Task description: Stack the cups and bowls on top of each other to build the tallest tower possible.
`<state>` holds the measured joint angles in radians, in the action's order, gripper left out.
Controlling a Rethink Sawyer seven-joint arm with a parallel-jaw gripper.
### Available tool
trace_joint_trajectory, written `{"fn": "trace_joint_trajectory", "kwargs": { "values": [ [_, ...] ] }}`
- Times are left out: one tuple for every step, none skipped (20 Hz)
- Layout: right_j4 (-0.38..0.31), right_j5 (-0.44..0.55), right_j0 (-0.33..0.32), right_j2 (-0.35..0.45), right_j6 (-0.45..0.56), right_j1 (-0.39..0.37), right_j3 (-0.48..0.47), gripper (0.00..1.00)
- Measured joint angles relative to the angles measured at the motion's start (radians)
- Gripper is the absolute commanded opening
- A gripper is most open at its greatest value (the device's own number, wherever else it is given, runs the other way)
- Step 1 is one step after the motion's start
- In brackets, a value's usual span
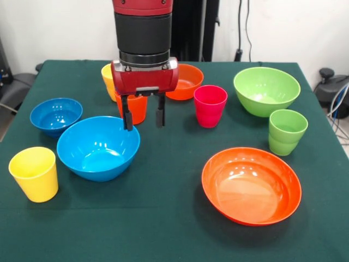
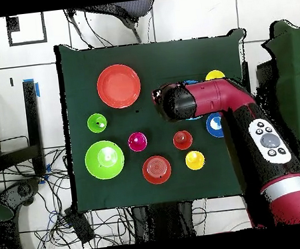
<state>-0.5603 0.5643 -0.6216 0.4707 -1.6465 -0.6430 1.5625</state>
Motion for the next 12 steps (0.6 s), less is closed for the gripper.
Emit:
{"fn": "trace_joint_trajectory", "kwargs": {
  "values": [
    [-0.004,0.000,-0.001,0.004,0.000,0.000,0.000,1.00],
    [-0.007,0.000,-0.002,0.009,0.000,0.000,0.000,1.00],
    [-0.011,0.000,-0.003,0.013,0.000,0.000,0.000,1.00],
    [-0.013,0.000,-0.005,0.017,0.000,0.000,0.000,1.00],
    [-0.016,0.000,-0.007,0.021,0.000,0.000,0.000,1.00],
    [-0.020,0.000,-0.009,0.026,0.000,0.000,0.000,1.00],
    [-0.023,0.000,-0.010,0.029,0.000,0.000,0.000,1.00],
    [-0.026,0.000,-0.012,0.032,0.000,0.000,0.000,1.00],
    [-0.028,0.000,-0.013,0.034,0.000,0.000,0.000,1.00],
    [-0.031,0.000,-0.014,0.037,0.000,0.000,0.000,1.00],
    [-0.034,0.000,-0.019,0.042,0.000,0.000,0.001,1.00],
    [-0.034,0.000,-0.022,0.046,0.000,-0.001,0.002,1.00]
  ]
}}
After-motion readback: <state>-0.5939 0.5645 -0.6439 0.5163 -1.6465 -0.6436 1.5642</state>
